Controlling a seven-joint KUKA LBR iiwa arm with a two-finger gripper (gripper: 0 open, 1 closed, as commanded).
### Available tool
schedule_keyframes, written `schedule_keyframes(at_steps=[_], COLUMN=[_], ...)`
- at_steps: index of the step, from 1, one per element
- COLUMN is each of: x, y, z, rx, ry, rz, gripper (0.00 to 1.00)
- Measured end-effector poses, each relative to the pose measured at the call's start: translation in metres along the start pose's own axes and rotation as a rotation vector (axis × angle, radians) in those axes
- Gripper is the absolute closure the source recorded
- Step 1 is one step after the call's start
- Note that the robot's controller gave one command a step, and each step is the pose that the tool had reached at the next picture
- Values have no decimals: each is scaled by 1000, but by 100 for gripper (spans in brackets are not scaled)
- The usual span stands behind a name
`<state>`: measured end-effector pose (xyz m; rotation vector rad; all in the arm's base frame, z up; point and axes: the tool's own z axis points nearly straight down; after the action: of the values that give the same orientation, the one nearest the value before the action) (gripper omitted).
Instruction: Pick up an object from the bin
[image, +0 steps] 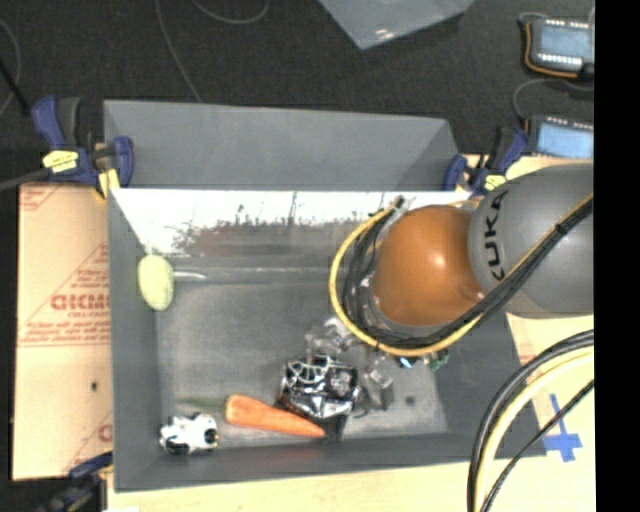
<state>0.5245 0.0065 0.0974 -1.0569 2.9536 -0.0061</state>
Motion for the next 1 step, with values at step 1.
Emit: schedule_keyframes(at_steps=[1], x=[2], y=[-6], z=[-17], rx=[-1], ry=[-1], rz=[-59], gripper=[0])
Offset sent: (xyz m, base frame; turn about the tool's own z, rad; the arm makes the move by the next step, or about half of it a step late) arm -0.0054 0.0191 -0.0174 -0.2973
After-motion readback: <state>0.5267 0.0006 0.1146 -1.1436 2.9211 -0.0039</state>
